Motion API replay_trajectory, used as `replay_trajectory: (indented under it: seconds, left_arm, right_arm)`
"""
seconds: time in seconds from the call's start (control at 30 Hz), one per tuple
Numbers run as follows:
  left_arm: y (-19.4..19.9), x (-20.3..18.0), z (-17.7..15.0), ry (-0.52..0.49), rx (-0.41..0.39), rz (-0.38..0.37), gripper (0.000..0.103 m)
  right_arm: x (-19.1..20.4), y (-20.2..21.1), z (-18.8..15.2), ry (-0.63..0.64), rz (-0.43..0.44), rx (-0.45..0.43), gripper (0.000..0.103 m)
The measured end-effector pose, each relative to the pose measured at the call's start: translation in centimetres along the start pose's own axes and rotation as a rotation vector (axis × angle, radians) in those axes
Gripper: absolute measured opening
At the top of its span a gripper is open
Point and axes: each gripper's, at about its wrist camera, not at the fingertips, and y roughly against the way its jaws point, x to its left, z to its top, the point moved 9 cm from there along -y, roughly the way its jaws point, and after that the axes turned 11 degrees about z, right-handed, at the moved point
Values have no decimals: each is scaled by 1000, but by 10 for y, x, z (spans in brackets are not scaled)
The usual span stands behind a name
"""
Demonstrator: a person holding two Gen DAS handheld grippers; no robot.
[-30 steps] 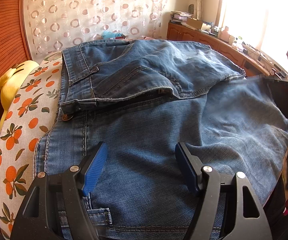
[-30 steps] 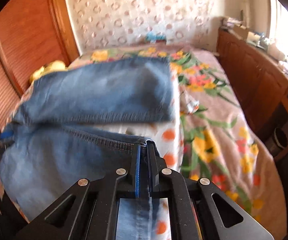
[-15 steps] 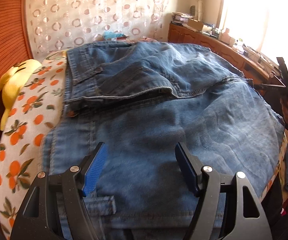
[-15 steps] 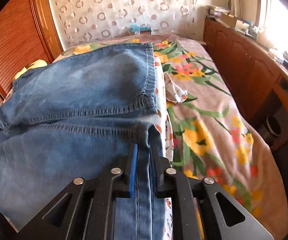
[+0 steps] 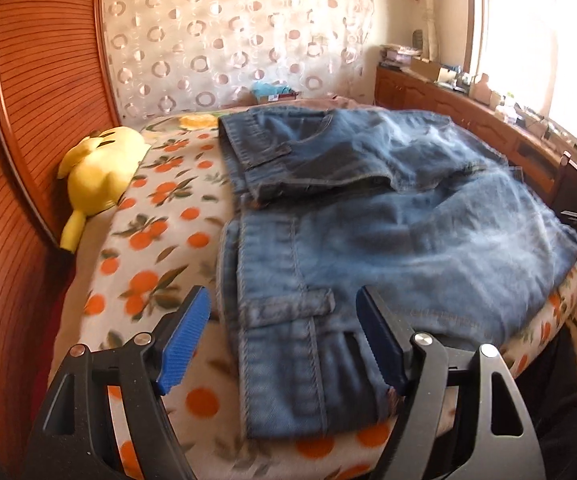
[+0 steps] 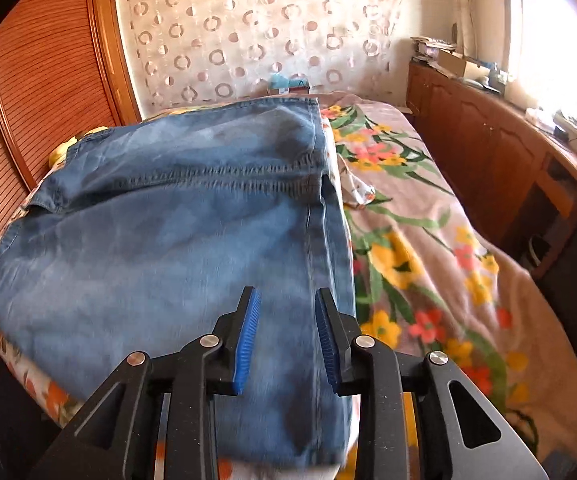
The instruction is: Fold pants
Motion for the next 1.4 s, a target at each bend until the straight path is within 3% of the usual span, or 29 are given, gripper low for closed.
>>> replay_trajectory:
  seconds: [0.17,0.33,0.53,0.63,0.7,0.77,0.8,0.93,1.4]
  left_arm:
    - [1,6,-22,-16,39,25,72]
    - [4,10,-46,7,88,-12,63]
    - [11,4,-55,17,98,-58,43]
    - [16,1,-57,8,96,-68,42]
    - [16,1,-59,9,101,-72,41]
    - [17,3,-60,24,90,-75,29]
    - [18,5,-59,32,81,-72,18]
    - [17,14,-60,80,80,-80,15]
    - [27,17,-46,98,18,-72,12]
  right_arm:
    - [-1,21,-21,-38,-9,-15,30]
    - [0,29,-32,-42,-27,-2,30]
    - [2,35,-28,-32,-32,-7,31]
    - [1,37,-28,-41,-23,-18,31]
    - [5,40,-28,-36,-9,-28,37]
    - [10,41,-31,-25,-4,-24,42]
    - [11,41,-33,-16,-11,-19,43]
    - [11,46,-36,-2,-18,3,43]
    - [9,39,-39,0,-25,51,43]
